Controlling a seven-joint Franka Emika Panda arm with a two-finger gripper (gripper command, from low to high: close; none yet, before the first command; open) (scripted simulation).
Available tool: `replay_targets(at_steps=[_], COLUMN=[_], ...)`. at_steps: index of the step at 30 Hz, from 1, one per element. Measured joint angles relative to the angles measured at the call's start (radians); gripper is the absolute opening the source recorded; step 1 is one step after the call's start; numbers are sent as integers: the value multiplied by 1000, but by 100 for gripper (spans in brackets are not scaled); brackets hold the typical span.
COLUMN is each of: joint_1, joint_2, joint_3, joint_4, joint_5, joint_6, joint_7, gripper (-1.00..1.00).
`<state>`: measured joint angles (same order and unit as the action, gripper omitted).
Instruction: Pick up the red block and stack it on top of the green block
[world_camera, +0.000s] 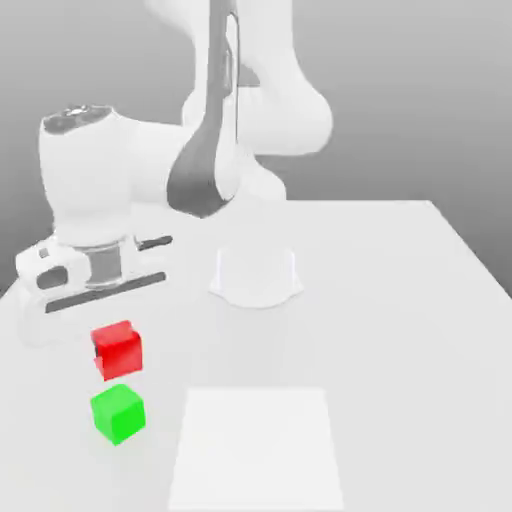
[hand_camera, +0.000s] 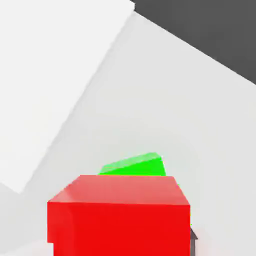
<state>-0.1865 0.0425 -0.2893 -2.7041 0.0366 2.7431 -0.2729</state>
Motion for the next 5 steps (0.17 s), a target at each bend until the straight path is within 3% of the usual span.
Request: replay_targets(at_steps=[2,3,5], joint_1=[-10,-17,-17], joint_2=[72,102,102], joint_3=[28,40,40], joint_4=[5,7,7], joint_5=[59,83,83], joint_6=[64,90,90], joint_7=[-45,-62,-62], gripper=[-100,100,100])
